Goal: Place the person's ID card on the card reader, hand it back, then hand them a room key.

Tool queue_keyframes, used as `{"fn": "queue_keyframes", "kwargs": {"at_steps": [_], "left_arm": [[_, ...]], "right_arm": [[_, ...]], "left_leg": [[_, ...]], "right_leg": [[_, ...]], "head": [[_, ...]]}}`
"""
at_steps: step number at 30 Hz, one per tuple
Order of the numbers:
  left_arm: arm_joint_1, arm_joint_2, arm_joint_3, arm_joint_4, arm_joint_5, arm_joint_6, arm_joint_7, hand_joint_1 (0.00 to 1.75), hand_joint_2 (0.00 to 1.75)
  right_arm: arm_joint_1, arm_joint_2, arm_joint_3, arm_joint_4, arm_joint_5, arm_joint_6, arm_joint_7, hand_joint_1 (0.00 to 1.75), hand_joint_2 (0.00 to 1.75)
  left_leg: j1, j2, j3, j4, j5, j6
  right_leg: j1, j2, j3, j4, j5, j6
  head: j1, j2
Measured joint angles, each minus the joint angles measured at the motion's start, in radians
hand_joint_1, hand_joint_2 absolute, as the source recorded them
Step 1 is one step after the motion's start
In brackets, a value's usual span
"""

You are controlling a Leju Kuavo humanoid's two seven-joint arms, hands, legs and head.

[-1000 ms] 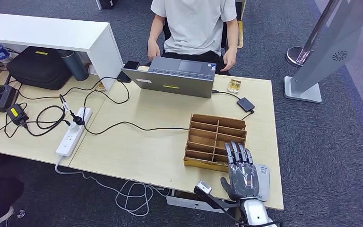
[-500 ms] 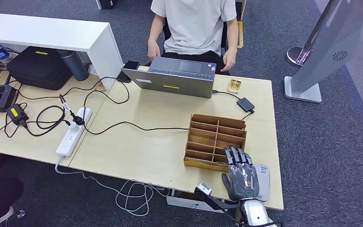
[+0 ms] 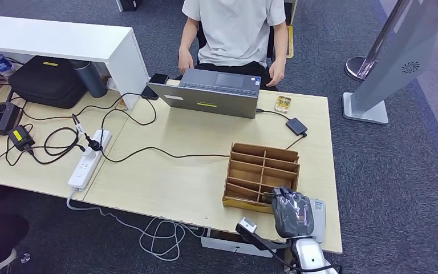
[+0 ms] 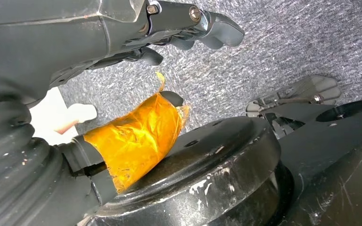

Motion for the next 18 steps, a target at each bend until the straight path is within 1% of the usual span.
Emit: {"fn": "queue_keyframes", "kwargs": {"at_steps": [6,12,18], "left_arm": [[-0.001,0.001,-0.009,0.0,-0.002,0.005,0.001,0.0,1.75],[-0.001,0.001,-0.019,0.0,-0.007,0.064,-0.017,0.0,1.75],[-0.001,0.001,-0.019,0.0,-0.003,0.07,-0.02,0.0,1.75]], "right_arm": [[-0.003,0.003,-0.005,0.009,0.002,0.0,0.0,1.75,1.75],[-0.004,0.005,-0.008,0.019,0.0,-0.011,0.001,1.75,1.75],[-0.004,0.006,-0.01,0.024,0.0,-0.013,0.001,1.75,1.75]], "left_leg": [[0.0,0.0,0.0,0.0,0.0,0.0],[0.0,0.0,0.0,0.0,0.0,0.0],[0.0,0.0,0.0,0.0,0.0,0.0]], "right_leg": [[0.0,0.0,0.0,0.0,0.0,0.0],[0.0,0.0,0.0,0.0,0.0,0.0],[0.0,0.0,0.0,0.0,0.0,0.0]], "head": [[0.0,0.0],[0.0,0.0],[0.0,0.0]]}}
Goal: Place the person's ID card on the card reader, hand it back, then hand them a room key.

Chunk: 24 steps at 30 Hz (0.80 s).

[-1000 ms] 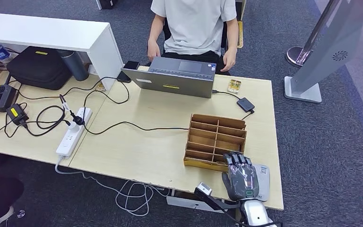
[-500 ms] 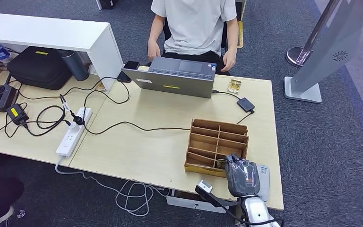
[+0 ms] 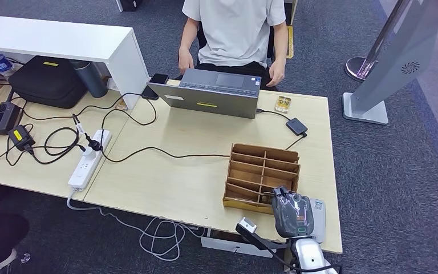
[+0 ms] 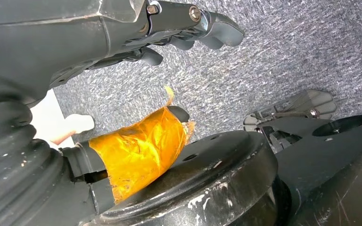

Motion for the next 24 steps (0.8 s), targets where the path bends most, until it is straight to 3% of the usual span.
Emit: {"fn": "queue_keyframes", "kwargs": {"at_steps": [13,17,24], "left_arm": [[0.0,0.002,-0.006,0.0,0.003,-0.022,0.039,0.0,1.75],[0.0,0.005,-0.013,0.0,0.007,-0.027,0.053,0.0,1.75],[0.001,0.011,-0.02,0.0,0.021,-0.045,0.054,0.0,1.75]], "right_arm": [[-0.002,0.003,-0.004,-0.012,-0.031,0.043,-0.011,1.75,1.75],[-0.01,-0.01,-0.016,-0.098,-0.059,0.181,-0.012,1.75,1.75],[-0.096,-0.081,-0.023,-0.261,-0.12,0.401,-0.031,1.75,1.75]], "left_leg": [[0.0,0.0,0.0,0.0,0.0,0.0],[0.0,0.001,0.0,0.0,0.0,0.0],[0.0,0.001,0.0,0.0,0.002,0.0]], "right_leg": [[0.0,0.0,0.0,0.0,0.0,0.0],[0.0,0.001,0.0,0.0,0.001,0.0],[0.0,0.001,-0.001,0.0,0.003,0.0]], "head": [[0.0,0.0],[0.0,0.0],[0.0,0.0]]}}
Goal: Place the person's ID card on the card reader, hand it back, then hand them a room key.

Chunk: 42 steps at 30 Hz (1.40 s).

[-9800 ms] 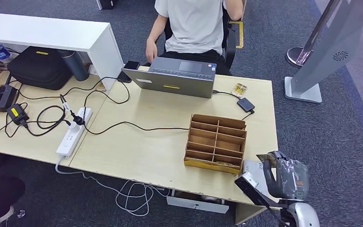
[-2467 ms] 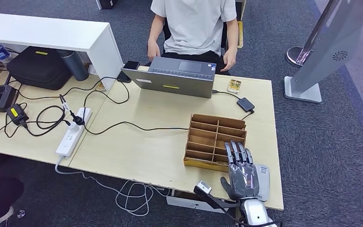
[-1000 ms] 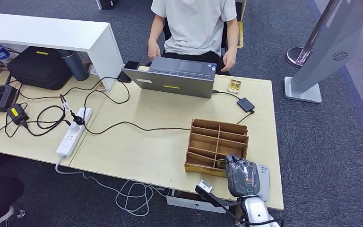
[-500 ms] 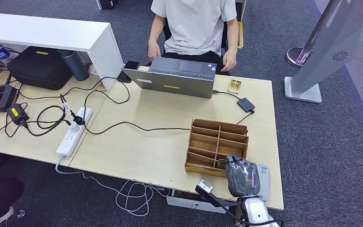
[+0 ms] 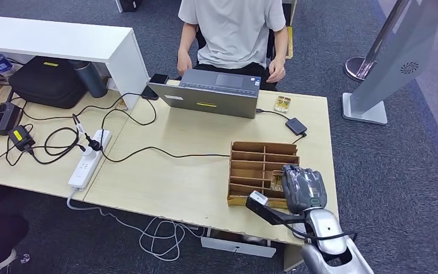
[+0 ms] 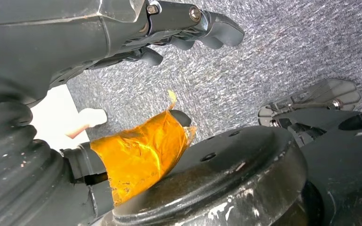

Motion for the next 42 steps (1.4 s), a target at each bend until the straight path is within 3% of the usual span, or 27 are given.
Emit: {"fn": "queue_keyframes", "kwargs": {"at_steps": [6,16,18,25,28,32,36,42], "left_arm": [[0.0,0.001,-0.001,0.0,0.009,-0.006,-0.001,0.0,1.75],[0.0,0.001,-0.001,0.0,0.015,-0.009,-0.003,0.0,1.75],[0.0,0.002,-0.002,0.0,0.011,-0.008,-0.005,0.0,1.75],[-0.001,0.0,-0.02,0.0,-0.007,0.006,-0.015,0.0,1.75],[-0.001,-0.001,-0.022,0.0,-0.002,0.007,-0.02,0.0,1.75],[-0.001,-0.002,-0.024,0.0,0.002,0.006,-0.021,0.0,1.75],[-0.001,-0.002,-0.025,0.0,0.008,-0.002,-0.024,0.0,1.75],[-0.001,-0.002,-0.025,0.0,0.017,0.002,-0.054,0.0,1.75]], "right_arm": [[-0.08,-0.044,0.003,-0.092,-0.059,0.092,-0.022,1.75,1.75],[-0.137,-0.067,0.013,-0.135,-0.059,0.094,-0.009,1.75,1.75],[-0.167,-0.067,0.019,-0.131,-0.03,0.057,0.012,1.75,1.75],[-0.245,-0.021,0.021,-0.082,0.139,-0.233,0.076,1.75,1.75],[-0.253,0.007,0.018,-0.06,0.174,-0.296,0.08,1.75,1.75],[-0.257,0.034,0.014,-0.036,0.191,-0.314,0.08,1.75,1.75],[-0.257,0.051,0.011,-0.015,0.202,-0.313,0.073,0.0,1.75],[-0.249,0.058,0.004,0.002,0.223,-0.31,0.064,0.0,1.75]], "left_leg": [[0.0,0.0,0.0,0.0,0.0,0.0],[0.0,0.0,-0.001,0.0,0.0,0.0],[0.0,0.0,-0.001,0.0,0.001,-0.001],[0.0,0.0,-0.001,0.0,0.001,0.0],[0.001,0.0,-0.001,0.0,0.001,0.0],[0.001,0.0,-0.001,0.0,0.001,0.0],[0.0,0.0,-0.001,0.0,0.001,0.0],[0.0,0.0,-0.001,0.0,0.001,0.0]], "right_leg": [[0.0,0.0,0.0,0.0,0.0,0.0],[0.0,0.0,-0.001,0.0,0.0,0.0],[0.0,0.0,-0.001,0.0,0.0,0.0],[0.0,0.0,-0.001,0.0,0.001,0.0],[0.0,0.0,-0.001,0.0,0.0,0.0],[0.001,0.0,-0.001,0.0,0.0,0.0],[0.001,0.0,-0.001,0.0,0.0,0.0],[0.001,-0.001,-0.001,0.0,0.0,0.0]], "head": [[0.0,0.0],[0.0,0.0],[0.0,0.0],[0.0,0.0],[0.0,0.0],[0.0,0.0],[0.0,0.0],[0.0,0.0]]}}
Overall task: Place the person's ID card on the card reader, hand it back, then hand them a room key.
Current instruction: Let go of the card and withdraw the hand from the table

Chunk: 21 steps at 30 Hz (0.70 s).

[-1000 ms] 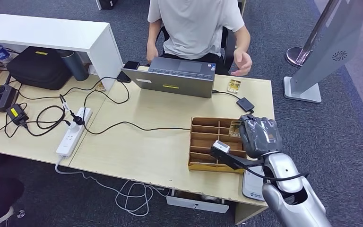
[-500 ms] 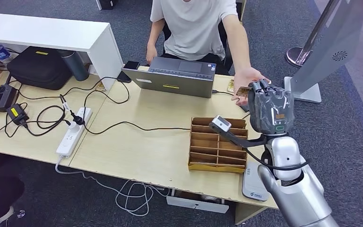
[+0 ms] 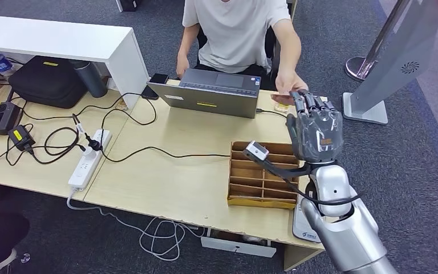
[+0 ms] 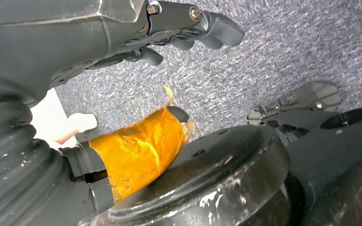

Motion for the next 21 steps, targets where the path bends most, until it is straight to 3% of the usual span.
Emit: {"fn": "queue_keyframes", "kwargs": {"at_steps": [10,15,18,21], "left_arm": [[0.0,0.0,0.0,0.0,0.017,-0.001,0.013,0.0,1.75],[0.001,0.0,0.0,0.0,0.026,-0.002,0.022,0.0,1.75],[0.001,0.0,0.0,0.0,0.036,0.002,0.022,0.0,1.75],[0.004,0.0,0.0,0.0,0.052,0.007,0.023,0.0,1.75]], "right_arm": [[0.02,-0.001,-0.018,0.005,0.002,0.012,0.004,0.0,1.75],[0.048,-0.027,-0.054,0.001,0.002,0.015,0.01,0.0,1.75],[0.072,-0.056,-0.081,-0.007,-0.003,0.019,0.018,0.0,1.75],[0.128,-0.13,-0.138,-0.03,-0.001,0.02,0.024,0.0,1.75]], "left_leg": [[0.0,0.0,0.0,0.0,0.0,0.0],[0.0,0.0,0.0,0.0,0.0,0.0],[0.0,0.0,0.0,0.001,0.0,0.0],[0.0,-0.005,0.0,0.001,0.0,0.0]], "right_leg": [[0.0,0.0,0.0,0.0,0.0,0.0],[0.0,0.0,0.0,0.0,0.0,0.0],[0.0,0.0,-0.001,-0.001,0.0,0.0],[0.0,-0.005,0.0,-0.002,-0.001,0.001]], "head": [[0.0,0.0],[0.0,0.0],[0.0,0.0],[0.0,0.0]]}}
